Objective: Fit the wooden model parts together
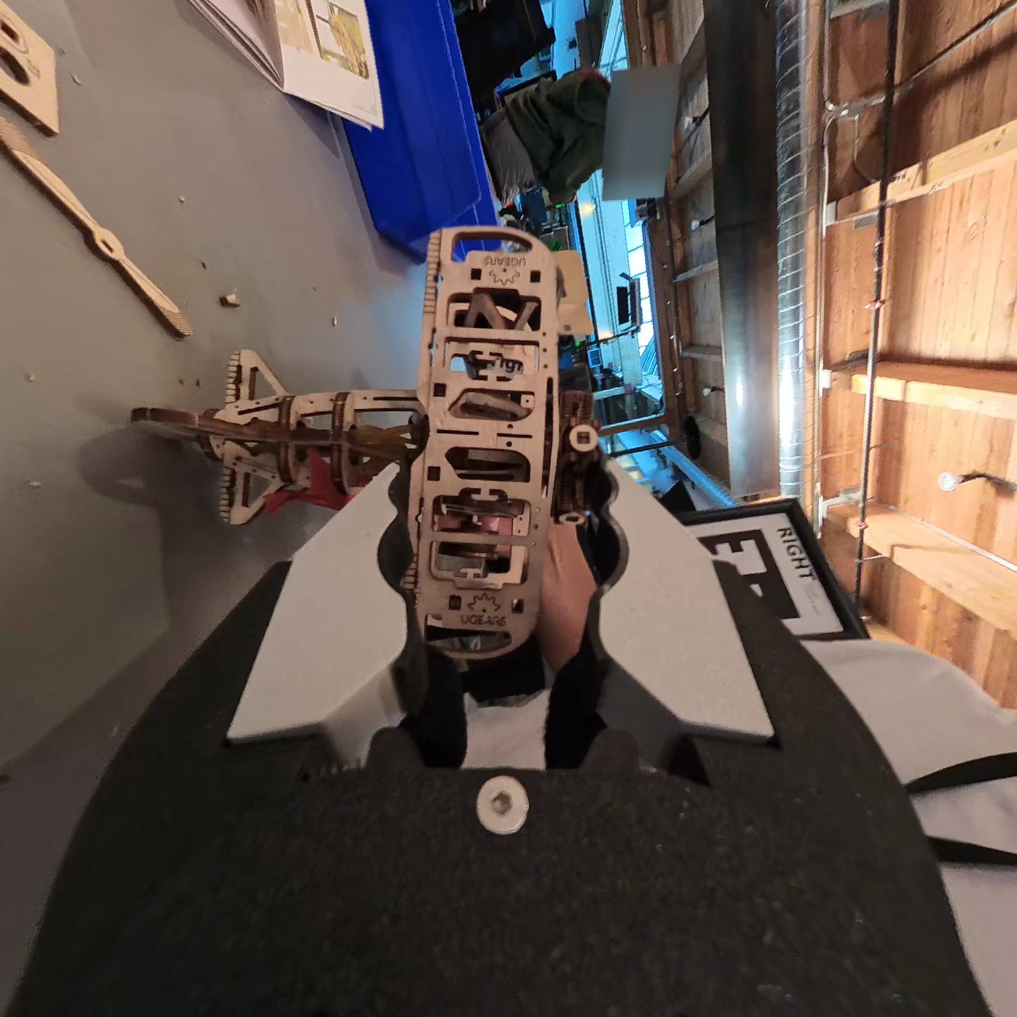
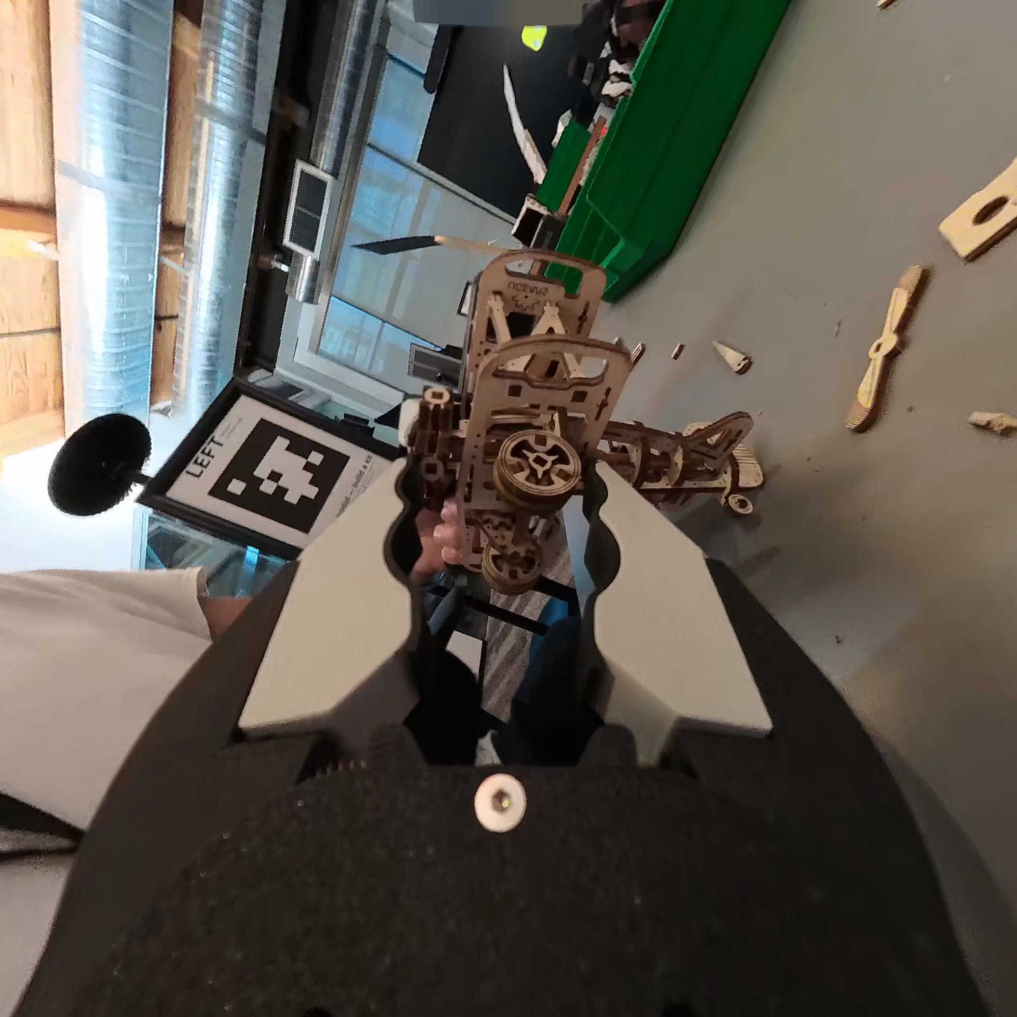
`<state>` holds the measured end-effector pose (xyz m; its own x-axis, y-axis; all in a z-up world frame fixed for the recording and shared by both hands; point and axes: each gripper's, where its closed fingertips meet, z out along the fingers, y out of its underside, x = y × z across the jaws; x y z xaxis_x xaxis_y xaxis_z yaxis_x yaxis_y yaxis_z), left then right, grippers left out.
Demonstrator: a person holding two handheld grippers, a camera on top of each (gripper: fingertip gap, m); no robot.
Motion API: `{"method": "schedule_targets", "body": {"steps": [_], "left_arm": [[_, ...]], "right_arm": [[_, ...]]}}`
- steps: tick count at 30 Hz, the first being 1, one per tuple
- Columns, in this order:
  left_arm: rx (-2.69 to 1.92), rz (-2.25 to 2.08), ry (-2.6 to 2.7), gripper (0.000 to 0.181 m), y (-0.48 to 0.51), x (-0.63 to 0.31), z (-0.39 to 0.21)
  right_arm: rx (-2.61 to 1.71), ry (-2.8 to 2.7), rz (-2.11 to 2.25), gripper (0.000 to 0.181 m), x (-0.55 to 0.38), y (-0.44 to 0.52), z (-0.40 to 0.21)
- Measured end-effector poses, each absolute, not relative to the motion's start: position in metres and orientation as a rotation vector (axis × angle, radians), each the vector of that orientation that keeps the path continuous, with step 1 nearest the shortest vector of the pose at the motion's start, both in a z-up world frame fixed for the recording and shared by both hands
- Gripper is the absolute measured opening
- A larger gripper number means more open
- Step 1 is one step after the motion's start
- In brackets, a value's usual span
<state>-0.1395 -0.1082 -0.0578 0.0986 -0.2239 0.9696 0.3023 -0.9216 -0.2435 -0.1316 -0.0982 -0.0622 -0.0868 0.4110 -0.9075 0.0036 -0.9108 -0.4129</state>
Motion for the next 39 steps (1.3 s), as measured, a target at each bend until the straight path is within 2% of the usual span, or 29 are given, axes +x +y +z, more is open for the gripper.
{"method": "schedule_targets", "body": {"steps": [7,13,17,20,23,27,31,33,39], "left_arm": [[-1.917,-2.016,-0.441,0.059,-0.087,-0.148,-0.053],[-1.938,-1.991,-0.504,0.058,-0.079,-0.15,-0.052],[-1.909,-1.998,-0.552,0.058,-0.075,-0.157,-0.052],[-1.915,-1.979,-0.565,0.058,-0.074,-0.159,-0.052],[-1.907,-1.985,-0.583,0.058,-0.073,-0.157,-0.052],[-1.906,-1.978,-0.588,0.058,-0.073,-0.152,-0.052],[-1.887,-1.977,-0.606,0.058,-0.073,-0.15,-0.052],[-1.878,-1.989,-0.61,0.059,-0.073,-0.15,-0.052],[-1.808,-2.049,-0.661,0.061,-0.071,-0.152,-0.051]], "right_arm": [[-2.051,-0.351,2.026,0.068,-0.141,-0.078,-0.053],[-2.029,-0.441,1.904,0.07,-0.135,-0.062,-0.052],[-1.947,-0.558,1.586,0.061,-0.109,-0.045,-0.04],[-1.674,-0.808,1.211,0.068,-0.104,-0.047,-0.001],[-1.593,-1.096,1.003,0.065,-0.126,-0.074,0.01],[-1.621,-1.222,0.767,0.056,-0.146,-0.075,-0.012],[-1.645,-1.253,0.779,0.05,-0.155,-0.073,-0.018],[-1.649,-1.287,0.732,0.036,-0.155,-0.071,-0.025],[-1.691,-1.206,0.875,0.034,-0.156,-0.069,-0.027]]}}
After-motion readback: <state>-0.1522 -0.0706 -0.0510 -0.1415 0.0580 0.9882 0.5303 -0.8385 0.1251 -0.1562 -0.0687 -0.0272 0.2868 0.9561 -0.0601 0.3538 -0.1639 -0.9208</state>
